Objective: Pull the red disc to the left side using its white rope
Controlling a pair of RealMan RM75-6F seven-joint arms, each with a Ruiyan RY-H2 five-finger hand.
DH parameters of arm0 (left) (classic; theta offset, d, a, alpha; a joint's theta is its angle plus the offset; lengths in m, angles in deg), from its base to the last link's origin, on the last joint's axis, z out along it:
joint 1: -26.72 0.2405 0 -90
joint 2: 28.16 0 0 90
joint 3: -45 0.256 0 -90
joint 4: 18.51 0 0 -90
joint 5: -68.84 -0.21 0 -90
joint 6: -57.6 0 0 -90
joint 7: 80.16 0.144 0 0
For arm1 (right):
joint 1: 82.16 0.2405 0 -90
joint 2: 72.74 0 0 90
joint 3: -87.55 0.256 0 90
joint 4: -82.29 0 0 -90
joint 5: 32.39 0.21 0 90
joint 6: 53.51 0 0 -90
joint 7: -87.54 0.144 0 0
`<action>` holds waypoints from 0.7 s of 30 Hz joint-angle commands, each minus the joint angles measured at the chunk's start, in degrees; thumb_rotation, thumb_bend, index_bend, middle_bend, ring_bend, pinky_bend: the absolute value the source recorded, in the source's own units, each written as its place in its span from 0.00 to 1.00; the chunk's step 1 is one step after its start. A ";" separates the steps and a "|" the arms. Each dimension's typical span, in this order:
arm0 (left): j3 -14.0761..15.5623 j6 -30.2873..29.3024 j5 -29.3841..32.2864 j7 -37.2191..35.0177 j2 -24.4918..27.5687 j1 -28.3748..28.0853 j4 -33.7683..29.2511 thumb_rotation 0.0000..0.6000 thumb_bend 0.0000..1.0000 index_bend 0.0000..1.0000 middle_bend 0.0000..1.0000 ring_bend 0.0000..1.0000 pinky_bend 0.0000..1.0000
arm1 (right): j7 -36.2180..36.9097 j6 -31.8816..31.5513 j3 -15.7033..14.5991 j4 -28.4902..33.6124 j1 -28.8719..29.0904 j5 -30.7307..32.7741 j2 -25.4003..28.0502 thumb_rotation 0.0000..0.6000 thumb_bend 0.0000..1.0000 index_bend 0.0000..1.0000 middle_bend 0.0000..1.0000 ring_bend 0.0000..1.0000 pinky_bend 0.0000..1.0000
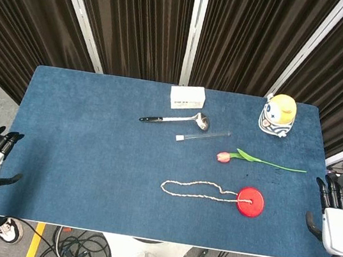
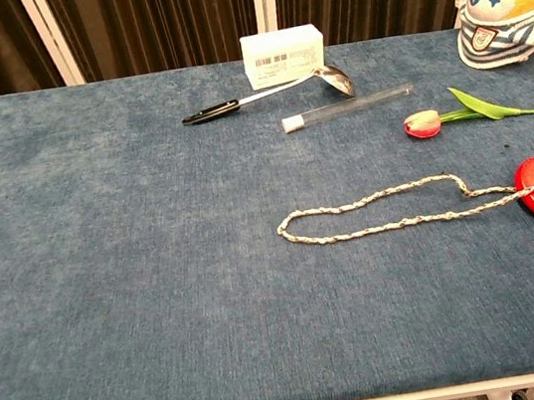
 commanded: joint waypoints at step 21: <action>-1.32 15.20 -7.41 -4.21 -3.74 -14.22 1.85 1.00 0.09 0.14 0.14 0.03 0.07 | 0.07 0.41 0.22 -0.28 0.10 0.61 0.36 1.00 0.29 0.00 0.00 0.00 0.00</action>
